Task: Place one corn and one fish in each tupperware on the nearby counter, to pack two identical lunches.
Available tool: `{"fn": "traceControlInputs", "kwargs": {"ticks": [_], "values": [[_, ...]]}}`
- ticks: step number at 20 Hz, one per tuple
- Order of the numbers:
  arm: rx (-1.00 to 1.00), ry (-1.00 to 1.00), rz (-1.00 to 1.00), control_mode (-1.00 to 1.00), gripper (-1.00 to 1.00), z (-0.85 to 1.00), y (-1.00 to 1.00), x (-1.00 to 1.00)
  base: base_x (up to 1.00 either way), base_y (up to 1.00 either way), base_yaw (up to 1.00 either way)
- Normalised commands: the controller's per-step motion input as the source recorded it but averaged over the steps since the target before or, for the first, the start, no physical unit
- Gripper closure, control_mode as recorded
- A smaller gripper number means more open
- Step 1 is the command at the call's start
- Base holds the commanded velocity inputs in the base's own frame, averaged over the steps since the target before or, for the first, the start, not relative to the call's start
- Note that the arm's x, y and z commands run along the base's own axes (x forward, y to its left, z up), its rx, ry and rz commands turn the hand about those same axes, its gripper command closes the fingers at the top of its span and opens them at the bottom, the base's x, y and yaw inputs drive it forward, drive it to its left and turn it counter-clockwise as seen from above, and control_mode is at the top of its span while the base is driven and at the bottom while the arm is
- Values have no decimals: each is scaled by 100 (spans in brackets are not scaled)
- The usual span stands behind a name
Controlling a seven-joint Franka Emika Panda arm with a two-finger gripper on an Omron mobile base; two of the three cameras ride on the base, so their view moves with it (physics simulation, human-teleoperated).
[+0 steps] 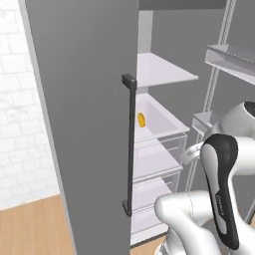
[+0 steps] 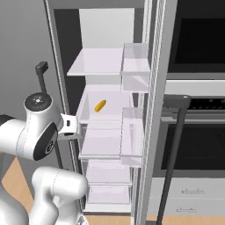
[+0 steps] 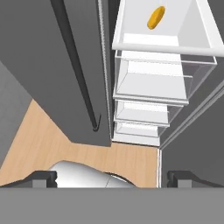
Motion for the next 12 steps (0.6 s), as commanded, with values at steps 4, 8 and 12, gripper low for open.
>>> {"fn": "traceControlInputs", "kwargs": {"ticks": [4,8,12], "values": [[0,0,0,100,-100,0,0,0,16,-31,5],[0,0,0,100,-100,0,0,0,6,-43,5],[0,0,0,100,-100,0,0,0,19,-24,3]]}}
